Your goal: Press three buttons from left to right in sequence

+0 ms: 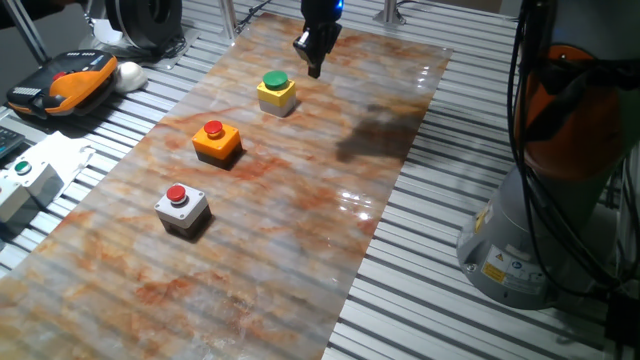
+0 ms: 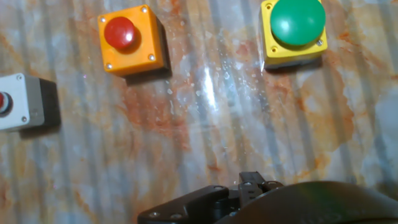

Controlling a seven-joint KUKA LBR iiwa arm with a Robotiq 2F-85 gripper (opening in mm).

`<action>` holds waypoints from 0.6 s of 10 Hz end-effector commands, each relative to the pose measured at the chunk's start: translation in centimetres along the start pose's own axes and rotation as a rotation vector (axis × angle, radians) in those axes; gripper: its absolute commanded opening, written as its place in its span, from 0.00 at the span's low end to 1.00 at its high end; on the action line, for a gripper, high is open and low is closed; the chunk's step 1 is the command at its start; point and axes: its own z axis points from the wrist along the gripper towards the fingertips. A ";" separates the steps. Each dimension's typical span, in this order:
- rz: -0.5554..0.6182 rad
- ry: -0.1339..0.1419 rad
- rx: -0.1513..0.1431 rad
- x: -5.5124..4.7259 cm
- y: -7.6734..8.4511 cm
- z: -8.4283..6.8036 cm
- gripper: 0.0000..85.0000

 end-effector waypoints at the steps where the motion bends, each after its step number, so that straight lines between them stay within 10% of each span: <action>1: -0.003 -0.003 -0.002 0.3 -0.2 0.1 0.00; 6: -0.009 -0.011 -0.007 1.8 -1.0 0.4 0.00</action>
